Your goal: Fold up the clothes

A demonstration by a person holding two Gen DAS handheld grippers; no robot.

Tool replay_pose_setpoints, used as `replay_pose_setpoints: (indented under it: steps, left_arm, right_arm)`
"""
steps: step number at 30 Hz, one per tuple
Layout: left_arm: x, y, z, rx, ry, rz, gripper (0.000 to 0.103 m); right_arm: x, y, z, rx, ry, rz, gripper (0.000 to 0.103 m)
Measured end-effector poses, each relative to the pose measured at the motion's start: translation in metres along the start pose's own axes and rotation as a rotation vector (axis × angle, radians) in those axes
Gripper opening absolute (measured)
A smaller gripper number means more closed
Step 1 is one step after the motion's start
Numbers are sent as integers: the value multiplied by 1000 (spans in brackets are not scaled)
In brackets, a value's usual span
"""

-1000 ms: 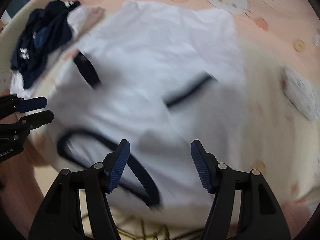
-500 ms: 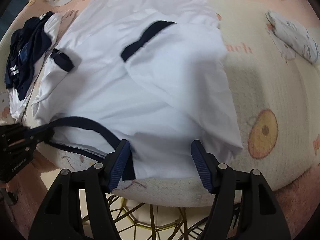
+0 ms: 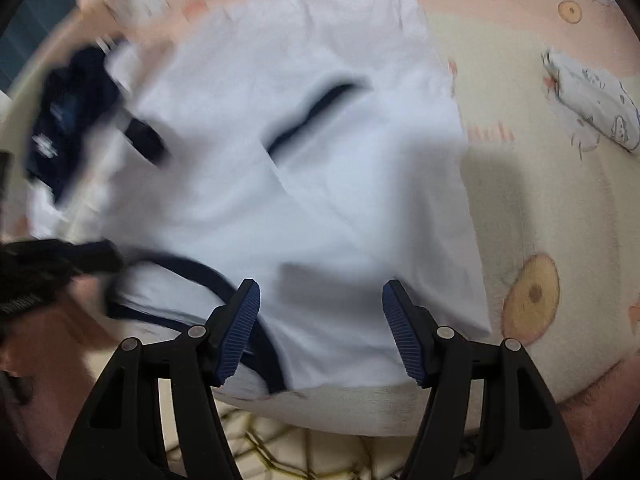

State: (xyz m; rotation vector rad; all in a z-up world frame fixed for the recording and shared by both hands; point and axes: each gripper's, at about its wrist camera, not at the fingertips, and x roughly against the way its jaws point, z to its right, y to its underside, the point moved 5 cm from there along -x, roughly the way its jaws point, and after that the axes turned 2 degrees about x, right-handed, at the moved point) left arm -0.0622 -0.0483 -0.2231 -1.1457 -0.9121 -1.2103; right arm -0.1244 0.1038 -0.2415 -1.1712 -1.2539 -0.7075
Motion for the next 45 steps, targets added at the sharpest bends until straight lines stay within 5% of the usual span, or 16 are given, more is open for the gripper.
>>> replay_pose_setpoints:
  steps: [4, 9, 12, 16, 19, 23, 28, 31, 35, 41, 45]
  left_arm:
    - [-2, 14, -6, 70, 15, -48, 22]
    - [8, 24, -27, 334, 158, 15, 32]
    - [14, 25, -38, 392, 150, 93, 33]
    - [20, 13, -31, 363, 143, 145, 33]
    - [6, 9, -42, 423, 98, 71, 33]
    - [-4, 26, -44, 594, 301, 64, 33]
    - [-14, 31, -45, 665, 352, 42, 33]
    - [-12, 38, -46, 704, 372, 30, 34]
    - [-11, 59, -49, 774, 426, 2, 37]
    - [-1, 66, -65, 861, 465, 66, 41]
    - [3, 67, -72, 898, 483, 112, 43]
  right_arm:
    - [4, 21, -3, 15, 85, -49, 64]
    - [39, 16, 28, -188, -44, 95, 64]
    - [38, 18, 61, -311, -52, 122, 65]
    - [12, -2, 55, -275, -76, 65, 65]
    - [11, 5, 52, -281, -87, 9, 65]
    - [11, 16, 49, -299, -110, -65, 65]
    - [3, 33, 64, -502, -309, -118, 67]
    - [7, 37, 63, -493, -303, -111, 67]
    - [17, 44, 72, -524, -262, -69, 49]
    - [45, 51, 127, -669, -78, 54, 56]
    - [34, 58, 129, -699, -163, 21, 63]
